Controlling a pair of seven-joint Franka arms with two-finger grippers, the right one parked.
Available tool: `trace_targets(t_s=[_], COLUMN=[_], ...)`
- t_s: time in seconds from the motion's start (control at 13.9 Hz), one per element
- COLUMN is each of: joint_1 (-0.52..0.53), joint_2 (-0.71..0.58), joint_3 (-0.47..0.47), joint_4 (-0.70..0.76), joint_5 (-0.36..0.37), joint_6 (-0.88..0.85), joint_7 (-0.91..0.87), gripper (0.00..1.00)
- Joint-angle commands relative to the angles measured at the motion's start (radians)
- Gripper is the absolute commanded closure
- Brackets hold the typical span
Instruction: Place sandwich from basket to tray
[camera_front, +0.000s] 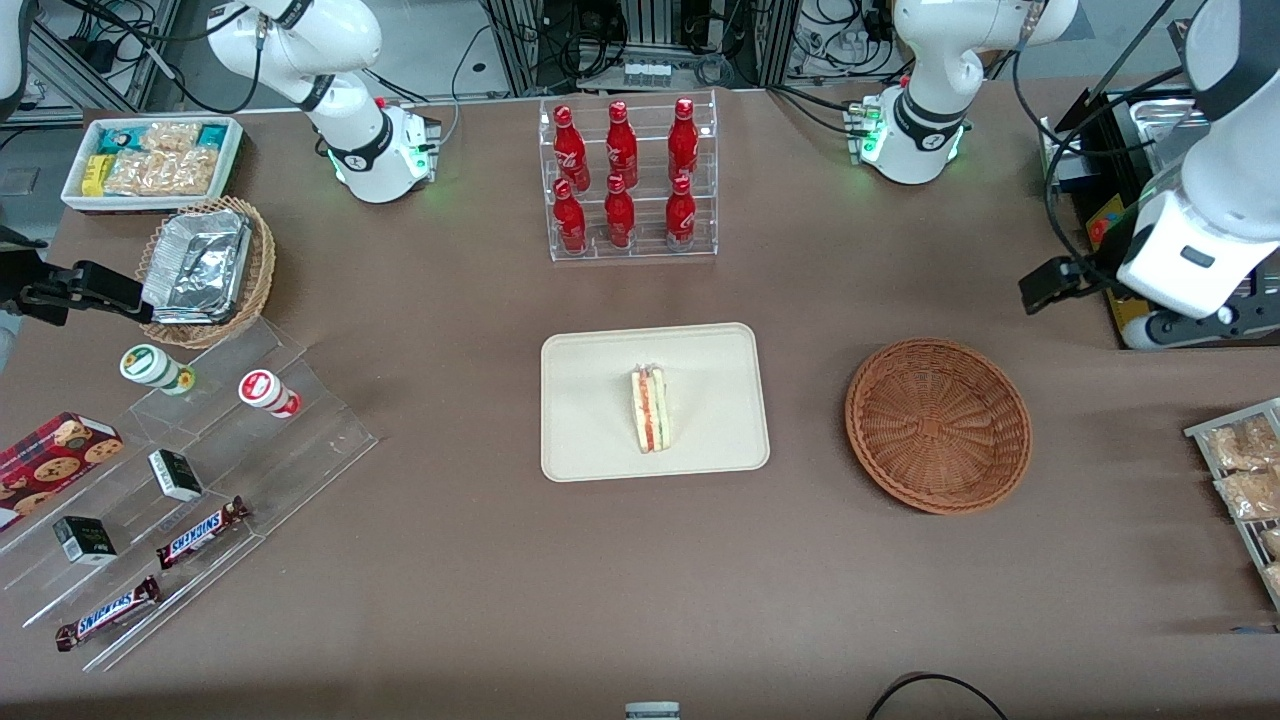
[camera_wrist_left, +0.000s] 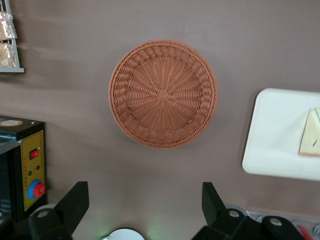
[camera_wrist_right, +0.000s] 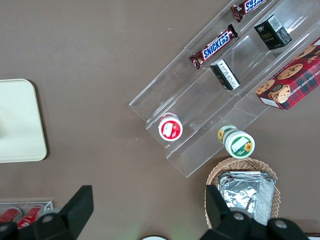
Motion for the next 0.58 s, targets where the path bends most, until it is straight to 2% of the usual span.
trace_targets(t_s=[0.0, 0.14, 0.36, 0.5], joint_1=[0.063, 0.087, 0.082, 0.074], joint_2=[-0.107, -0.111, -0.068, -0.039], joint_3=[-0.01, -0.008, -0.008, -0.003], joint_4=[-0.099, -0.094, -0.022, 0.01], joint_5=[-0.022, -0.022, -0.054, -0.049], joint_6=[0.006, 0.003, 0.014, 0.014], joint_7=[0.162, 0.217, 0.208, 0.207], gripper=[0.0, 0.0, 0.0, 0.0])
